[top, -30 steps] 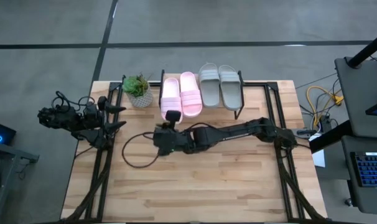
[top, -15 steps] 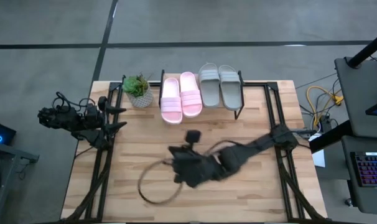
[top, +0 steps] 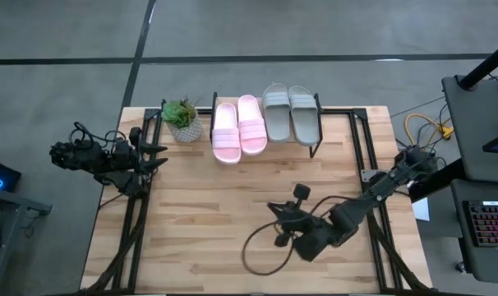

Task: Pick and place slides into the shelf
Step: Return to Home Position

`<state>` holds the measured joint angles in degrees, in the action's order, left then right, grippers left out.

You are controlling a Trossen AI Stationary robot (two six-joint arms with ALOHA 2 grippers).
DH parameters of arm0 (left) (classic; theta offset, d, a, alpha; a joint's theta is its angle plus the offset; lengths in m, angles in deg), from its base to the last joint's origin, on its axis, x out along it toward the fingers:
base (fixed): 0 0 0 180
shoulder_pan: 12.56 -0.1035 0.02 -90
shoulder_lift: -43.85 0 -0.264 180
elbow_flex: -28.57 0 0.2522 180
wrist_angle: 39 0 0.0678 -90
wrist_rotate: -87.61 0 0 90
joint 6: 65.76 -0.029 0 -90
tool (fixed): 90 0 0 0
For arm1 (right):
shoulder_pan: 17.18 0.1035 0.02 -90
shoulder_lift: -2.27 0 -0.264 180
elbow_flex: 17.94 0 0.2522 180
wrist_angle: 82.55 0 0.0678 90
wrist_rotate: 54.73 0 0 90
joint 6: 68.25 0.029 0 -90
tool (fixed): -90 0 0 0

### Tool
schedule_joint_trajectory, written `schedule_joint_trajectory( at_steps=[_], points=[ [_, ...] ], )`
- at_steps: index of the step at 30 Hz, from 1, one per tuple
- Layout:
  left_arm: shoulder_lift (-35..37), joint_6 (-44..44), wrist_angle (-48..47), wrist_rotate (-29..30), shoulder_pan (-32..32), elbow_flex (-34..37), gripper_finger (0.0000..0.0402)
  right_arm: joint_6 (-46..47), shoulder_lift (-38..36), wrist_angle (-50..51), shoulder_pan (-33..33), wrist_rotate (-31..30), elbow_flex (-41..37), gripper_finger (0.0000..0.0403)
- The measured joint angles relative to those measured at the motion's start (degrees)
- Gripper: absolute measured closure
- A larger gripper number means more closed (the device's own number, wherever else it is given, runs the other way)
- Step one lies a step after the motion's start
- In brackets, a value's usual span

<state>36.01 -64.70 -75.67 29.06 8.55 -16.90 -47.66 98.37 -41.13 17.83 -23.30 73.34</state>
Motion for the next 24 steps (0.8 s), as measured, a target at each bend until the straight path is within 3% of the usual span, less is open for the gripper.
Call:
schedule_joint_trajectory(
  at_steps=[5, 9, 11, 16, 20, 24],
  points=[
    [0.04, -0.02, 0.18, 0.04, 0.00, -0.01, 0.0272, -9.15, -7.14, -31.77, -5.40, 11.12, -21.75, 0.0395],
    [0.04, -0.02, 0.26, 0.07, 0.00, 0.00, 0.0274, -18.77, -9.96, -56.85, -14.21, 28.02, -34.38, 0.0395],
    [0.07, -0.10, 0.26, 0.09, 0.00, -0.02, 0.0274, -21.78, -10.03, -64.06, -19.34, 35.67, -37.57, 0.0395],
    [0.07, -3.74, 0.31, 0.44, 0.00, -0.02, 0.0275, -28.18, -11.85, -65.70, -32.57, 47.67, -38.60, 0.0395],
    [0.07, -8.44, 2.03, 0.61, 0.00, -0.02, 0.0275, -30.74, -18.85, -64.39, -41.84, 56.65, -39.35, 0.0395],
    [0.09, -11.61, 3.49, 1.62, 0.00, -0.02, 0.0275, -31.52, -29.95, -57.15, -47.56, 58.38, -43.52, 0.0395]
  ],
)
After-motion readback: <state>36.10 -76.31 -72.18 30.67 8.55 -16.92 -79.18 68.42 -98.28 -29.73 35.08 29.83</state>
